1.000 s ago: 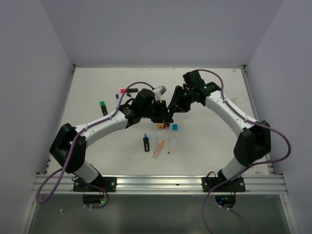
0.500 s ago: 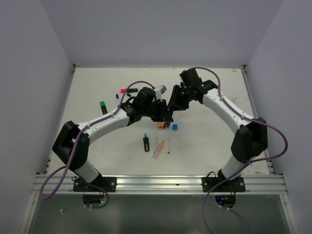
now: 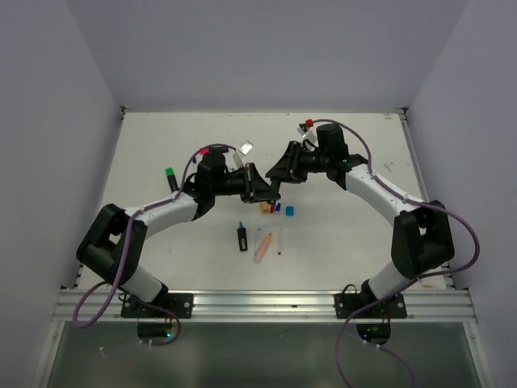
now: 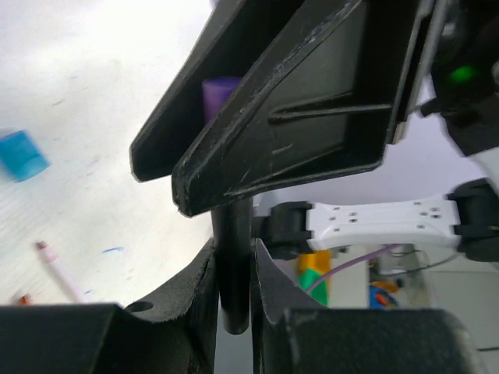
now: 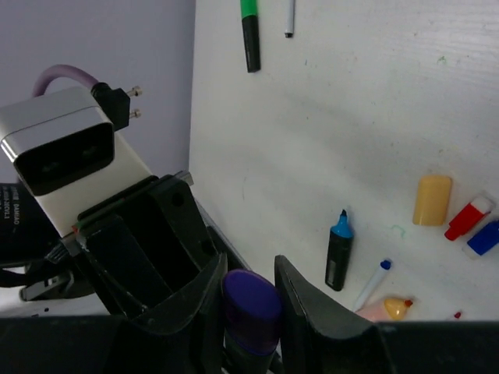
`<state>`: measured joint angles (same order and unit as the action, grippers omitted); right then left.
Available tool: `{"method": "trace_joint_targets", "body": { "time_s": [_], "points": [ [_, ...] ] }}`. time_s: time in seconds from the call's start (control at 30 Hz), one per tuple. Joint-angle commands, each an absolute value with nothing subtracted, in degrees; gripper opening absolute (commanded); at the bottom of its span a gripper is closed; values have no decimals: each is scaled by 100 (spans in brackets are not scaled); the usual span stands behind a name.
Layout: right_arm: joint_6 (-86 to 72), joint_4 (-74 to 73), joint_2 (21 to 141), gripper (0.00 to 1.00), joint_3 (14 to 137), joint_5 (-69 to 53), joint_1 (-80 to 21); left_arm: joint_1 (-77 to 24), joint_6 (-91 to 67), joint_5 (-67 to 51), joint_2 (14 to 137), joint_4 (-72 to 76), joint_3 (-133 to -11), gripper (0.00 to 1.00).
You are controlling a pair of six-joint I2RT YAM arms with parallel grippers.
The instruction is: Open the pen caps
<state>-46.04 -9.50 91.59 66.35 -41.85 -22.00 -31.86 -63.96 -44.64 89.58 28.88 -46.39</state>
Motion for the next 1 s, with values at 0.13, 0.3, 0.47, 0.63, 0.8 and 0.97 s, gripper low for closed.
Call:
{"method": "trace_joint_targets", "body": {
  "time_s": [0.13, 0.3, 0.47, 0.63, 0.8, 0.97],
  "points": [
    [-3420, -3767, 9280, 0, 8134, -962, -2661, -3436, -3974, -1955, 8358, -1253, -6493, 0],
    [-3234, -5060, 9904, 0, 9131, 623, -3251, -4200, -3639, -21, 8595, -2504, -7127, 0],
    [-3270, -5378, 10125, 0, 9483, 738, -3278, -4421, -3481, 544, 8447, -2706, -6883, 0],
    [-3103, -5546, 10213, 0, 9335, 730, -3077, -4324, -3445, 870, 7902, -2751, -6154, 0],
    [-2883, -5502, 10318, 0, 8878, 520, -2717, -4289, -3595, 1300, 7366, -3006, -5328, 0],
    [-2646, -5414, 10590, 0, 8570, 484, -2496, -4271, -3788, 1188, 7172, -2954, -4721, 0]
  ]
}}
